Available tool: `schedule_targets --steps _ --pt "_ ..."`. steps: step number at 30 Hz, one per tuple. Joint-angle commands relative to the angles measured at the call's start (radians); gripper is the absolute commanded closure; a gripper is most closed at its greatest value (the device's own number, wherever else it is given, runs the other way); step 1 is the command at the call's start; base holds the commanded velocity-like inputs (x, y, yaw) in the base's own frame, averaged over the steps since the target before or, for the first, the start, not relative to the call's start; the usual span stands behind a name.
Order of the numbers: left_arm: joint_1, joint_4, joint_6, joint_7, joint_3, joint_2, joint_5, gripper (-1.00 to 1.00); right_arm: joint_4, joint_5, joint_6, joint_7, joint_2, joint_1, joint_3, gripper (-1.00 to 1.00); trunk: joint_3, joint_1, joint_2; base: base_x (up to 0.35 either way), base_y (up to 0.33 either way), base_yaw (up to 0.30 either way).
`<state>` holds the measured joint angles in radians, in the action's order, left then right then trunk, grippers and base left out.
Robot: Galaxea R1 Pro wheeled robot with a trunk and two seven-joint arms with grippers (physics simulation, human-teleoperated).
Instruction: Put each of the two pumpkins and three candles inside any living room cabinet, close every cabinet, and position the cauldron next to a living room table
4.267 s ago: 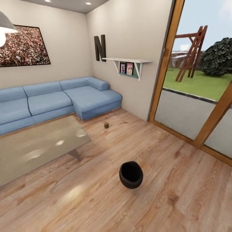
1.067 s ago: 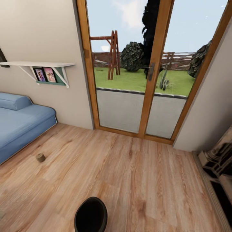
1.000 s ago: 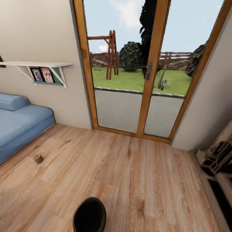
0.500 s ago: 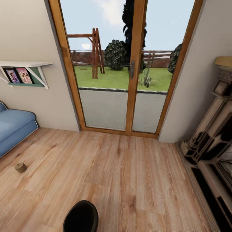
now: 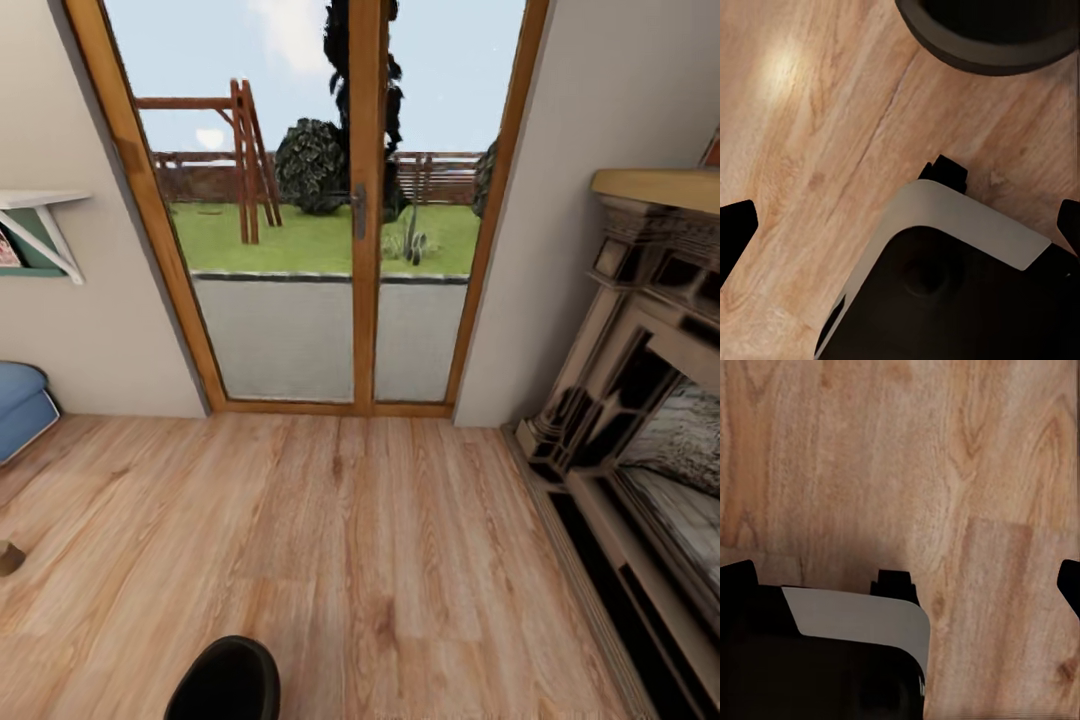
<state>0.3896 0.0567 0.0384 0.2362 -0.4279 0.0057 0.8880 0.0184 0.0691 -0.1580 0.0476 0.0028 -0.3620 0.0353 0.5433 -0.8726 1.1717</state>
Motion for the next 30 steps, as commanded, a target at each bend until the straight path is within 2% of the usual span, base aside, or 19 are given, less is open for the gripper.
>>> schedule_targets --steps 1,30 --pt "0.000 0.000 0.000 0.000 0.000 0.000 0.000 -1.00 0.000 0.000 0.000 0.000 0.000 0.000 0.000 -1.00 0.001 0.000 0.000 0.000 0.000 -0.274" --pt "0.000 0.000 -0.002 0.000 0.000 0.000 -0.001 -1.00 0.000 0.000 0.000 -0.003 -0.001 0.000 -0.008 -1.00 0.015 0.000 0.000 0.000 0.000 -0.274"
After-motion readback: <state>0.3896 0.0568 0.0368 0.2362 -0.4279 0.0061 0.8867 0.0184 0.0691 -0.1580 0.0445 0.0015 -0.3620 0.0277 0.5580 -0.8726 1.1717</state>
